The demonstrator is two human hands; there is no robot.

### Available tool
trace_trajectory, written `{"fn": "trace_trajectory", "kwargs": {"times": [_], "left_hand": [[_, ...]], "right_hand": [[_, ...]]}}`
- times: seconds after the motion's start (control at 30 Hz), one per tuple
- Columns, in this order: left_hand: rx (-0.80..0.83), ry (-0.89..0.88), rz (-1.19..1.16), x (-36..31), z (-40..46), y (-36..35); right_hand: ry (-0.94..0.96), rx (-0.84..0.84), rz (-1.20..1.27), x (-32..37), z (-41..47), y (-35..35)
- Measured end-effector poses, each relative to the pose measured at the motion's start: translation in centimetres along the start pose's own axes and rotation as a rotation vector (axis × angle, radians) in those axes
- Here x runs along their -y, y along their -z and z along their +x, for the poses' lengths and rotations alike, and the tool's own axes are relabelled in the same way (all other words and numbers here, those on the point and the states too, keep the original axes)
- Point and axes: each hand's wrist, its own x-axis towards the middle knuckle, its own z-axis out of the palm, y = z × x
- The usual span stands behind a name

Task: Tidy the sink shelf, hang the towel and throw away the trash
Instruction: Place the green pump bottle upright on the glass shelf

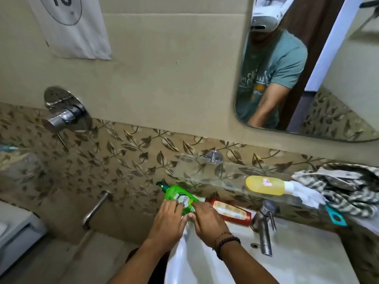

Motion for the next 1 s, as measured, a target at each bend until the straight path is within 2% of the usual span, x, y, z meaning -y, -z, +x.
{"fn": "trace_trajectory", "kwargs": {"times": [0.23, 0.57, 0.7, 0.8, 0.9, 1.0], "left_hand": [[0.141, 0.187, -0.088, 3.0, 2.1, -3.6], [-0.062, 0.399, -0.428, 4.5, 4.9, -8.4], [-0.106, 0.412, -0.509, 4.4, 4.3, -8.4], [-0.243, 0.442, -0.566, 4.1, 2.9, -6.5], [-0.504, 0.498, -0.660, 4.2, 1.0, -3.1], [-0.726, 0.548, -0.633, 5.2, 0.1, 1.1]], "right_hand": [[-0.138, 0.057, -0.004, -1.1, 3.4, -3.1], [-0.269, 0.118, -0.136, -2.3, 6.9, -6.3], [-0.288, 0.094, -0.097, -1.2, 6.2, -6.5], [-0.266, 0.049, 0.043, 0.9, 4.8, -6.4], [-0.191, -0.006, 0.207, 4.7, 3.8, -5.5], [-0.119, -0.023, 0.331, 8.7, 3.9, -3.8]]}}
